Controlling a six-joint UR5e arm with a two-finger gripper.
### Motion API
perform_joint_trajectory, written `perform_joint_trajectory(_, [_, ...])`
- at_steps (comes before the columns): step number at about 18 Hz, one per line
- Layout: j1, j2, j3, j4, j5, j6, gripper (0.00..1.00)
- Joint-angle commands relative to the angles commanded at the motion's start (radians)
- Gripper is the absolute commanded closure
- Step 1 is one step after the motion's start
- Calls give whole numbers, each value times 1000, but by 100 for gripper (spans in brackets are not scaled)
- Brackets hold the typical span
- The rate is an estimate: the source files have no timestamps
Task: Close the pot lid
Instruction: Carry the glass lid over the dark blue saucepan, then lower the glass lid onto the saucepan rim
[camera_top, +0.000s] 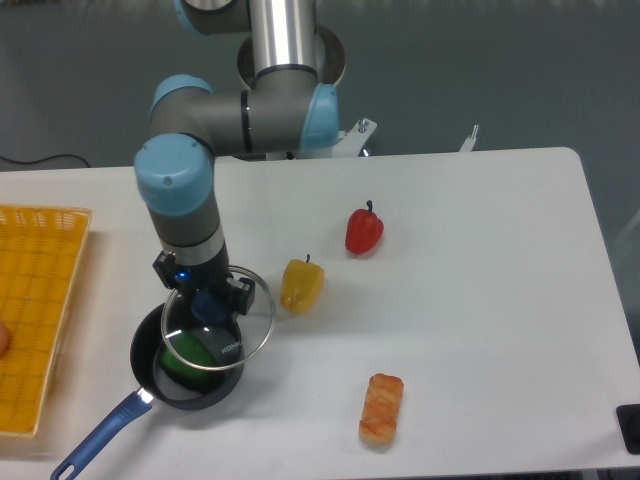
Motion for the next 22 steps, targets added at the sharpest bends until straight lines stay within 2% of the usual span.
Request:
perform_joint_trajectory(5, [-6, -20, 17, -2, 15, -2, 51])
perform_joint_trajectory(12, [-8, -61, 74, -15, 17, 2, 51])
perform_joint_trajectory(16, [-14, -83, 106, -64, 12, -3, 51])
perform_joint_trajectory(22, [-17, -91, 110, -66, -8, -34, 51])
